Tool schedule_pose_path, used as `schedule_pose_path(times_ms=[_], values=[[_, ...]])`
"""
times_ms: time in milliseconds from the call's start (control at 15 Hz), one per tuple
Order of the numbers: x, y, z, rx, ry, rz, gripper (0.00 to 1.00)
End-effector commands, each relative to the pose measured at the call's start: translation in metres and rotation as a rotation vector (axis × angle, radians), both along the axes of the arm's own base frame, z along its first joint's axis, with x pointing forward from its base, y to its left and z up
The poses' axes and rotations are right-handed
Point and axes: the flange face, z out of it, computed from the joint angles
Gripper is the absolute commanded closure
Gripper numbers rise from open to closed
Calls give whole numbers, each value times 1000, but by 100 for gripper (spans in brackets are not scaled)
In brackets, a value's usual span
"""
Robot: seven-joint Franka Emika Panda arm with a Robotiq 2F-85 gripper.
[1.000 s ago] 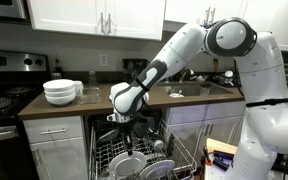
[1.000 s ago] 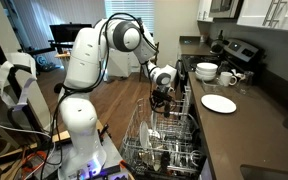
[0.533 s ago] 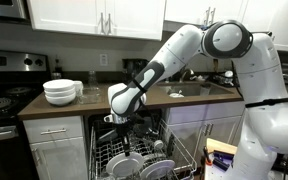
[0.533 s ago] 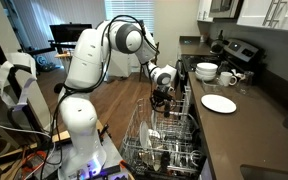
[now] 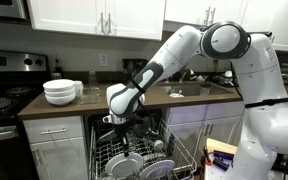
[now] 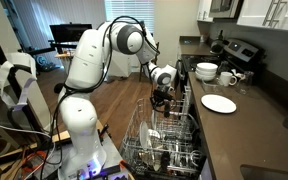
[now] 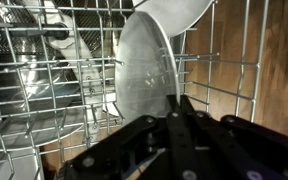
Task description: Pick up the plate and put it in the dishwasher
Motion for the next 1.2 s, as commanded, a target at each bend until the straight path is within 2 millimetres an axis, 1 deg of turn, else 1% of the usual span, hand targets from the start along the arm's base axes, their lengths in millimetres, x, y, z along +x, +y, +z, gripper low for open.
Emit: schedule_pose_path(times_ms=[0, 67, 200, 333, 400, 467, 533, 600, 667, 733, 800, 867, 933, 1000, 1133], values=[[5, -1, 3, -5, 8, 26, 90], [5, -1, 3, -4, 7, 26, 92], [6, -1, 4, -3, 6, 27, 89], [6, -1, 5, -3, 5, 27, 83], [7, -1, 5, -4, 5, 26, 78], [7, -1, 6, -3, 5, 26, 75], [7, -2, 6, -3, 4, 26, 68], [7, -1, 7, -3, 4, 27, 56], [7, -1, 7, -4, 3, 26, 56], [7, 0, 9, -6, 2, 26, 48], [6, 0, 10, -9, -1, 27, 42], [5, 0, 14, -16, -11, 30, 34], [5, 0, 18, -22, -21, 34, 33], [5, 1, 25, -32, -39, 38, 26], [4, 2, 40, -52, -80, 55, 18]])
